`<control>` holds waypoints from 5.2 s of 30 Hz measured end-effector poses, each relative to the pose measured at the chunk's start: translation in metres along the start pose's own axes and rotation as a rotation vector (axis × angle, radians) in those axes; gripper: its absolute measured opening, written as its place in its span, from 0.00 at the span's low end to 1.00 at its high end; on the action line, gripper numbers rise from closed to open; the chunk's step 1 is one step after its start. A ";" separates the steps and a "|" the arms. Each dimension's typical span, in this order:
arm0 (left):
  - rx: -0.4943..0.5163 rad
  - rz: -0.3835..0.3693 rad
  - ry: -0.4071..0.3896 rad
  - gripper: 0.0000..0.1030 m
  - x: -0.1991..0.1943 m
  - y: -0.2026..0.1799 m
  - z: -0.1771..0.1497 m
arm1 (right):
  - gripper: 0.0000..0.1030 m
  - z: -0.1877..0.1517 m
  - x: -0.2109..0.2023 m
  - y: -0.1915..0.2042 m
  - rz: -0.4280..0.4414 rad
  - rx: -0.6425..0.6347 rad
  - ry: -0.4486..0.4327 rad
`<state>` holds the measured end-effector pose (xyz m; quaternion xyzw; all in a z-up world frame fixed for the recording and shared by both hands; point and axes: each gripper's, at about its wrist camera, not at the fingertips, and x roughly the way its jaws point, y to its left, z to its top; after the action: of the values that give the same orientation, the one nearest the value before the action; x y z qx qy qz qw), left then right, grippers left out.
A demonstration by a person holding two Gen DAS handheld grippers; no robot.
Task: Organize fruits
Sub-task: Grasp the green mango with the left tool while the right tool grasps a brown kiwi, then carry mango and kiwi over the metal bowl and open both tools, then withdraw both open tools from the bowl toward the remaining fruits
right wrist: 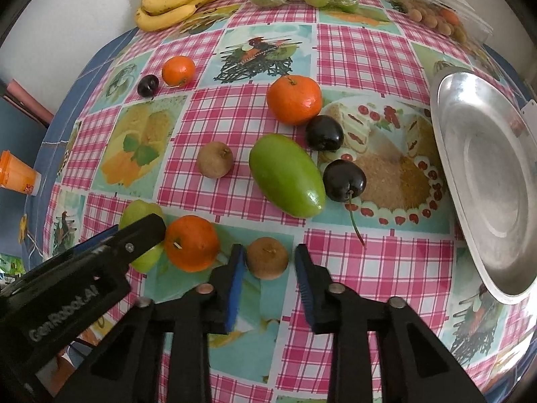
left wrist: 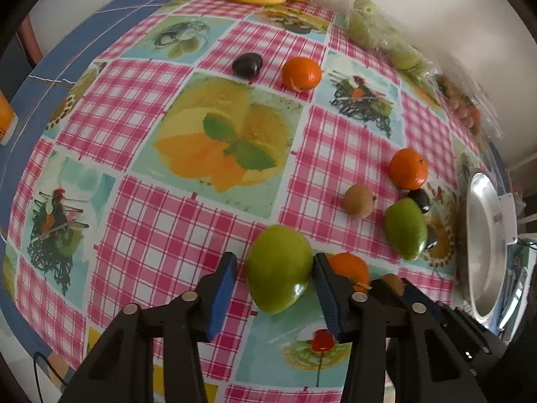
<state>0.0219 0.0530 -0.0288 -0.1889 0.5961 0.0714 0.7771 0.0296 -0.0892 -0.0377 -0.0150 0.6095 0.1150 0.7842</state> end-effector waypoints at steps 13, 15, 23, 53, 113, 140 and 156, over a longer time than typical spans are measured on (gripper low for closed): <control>-0.069 -0.009 -0.053 0.41 -0.021 0.012 0.004 | 0.26 0.004 -0.019 -0.005 0.019 0.033 -0.036; -0.075 -0.014 -0.051 0.41 -0.025 0.010 0.006 | 0.26 0.007 -0.025 -0.006 0.009 0.038 -0.043; -0.069 -0.052 -0.094 0.41 -0.037 -0.011 0.029 | 0.26 0.020 -0.045 -0.012 -0.010 0.085 -0.056; 0.368 -0.190 -0.046 0.41 -0.005 -0.226 0.016 | 0.26 0.001 -0.069 -0.211 -0.138 0.549 -0.078; 0.297 -0.001 -0.111 1.00 0.009 -0.198 0.062 | 0.98 0.016 -0.074 -0.232 -0.154 0.635 -0.081; 0.180 0.040 -0.122 1.00 -0.017 -0.115 0.073 | 0.98 0.022 -0.083 -0.187 -0.115 0.565 -0.099; 0.066 0.042 -0.160 1.00 -0.048 -0.050 0.074 | 0.98 0.032 -0.083 -0.109 -0.045 0.418 -0.122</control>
<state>0.0922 0.0409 0.0434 -0.1442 0.5380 0.0826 0.8264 0.0627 -0.2032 0.0379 0.1412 0.5711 -0.0306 0.8081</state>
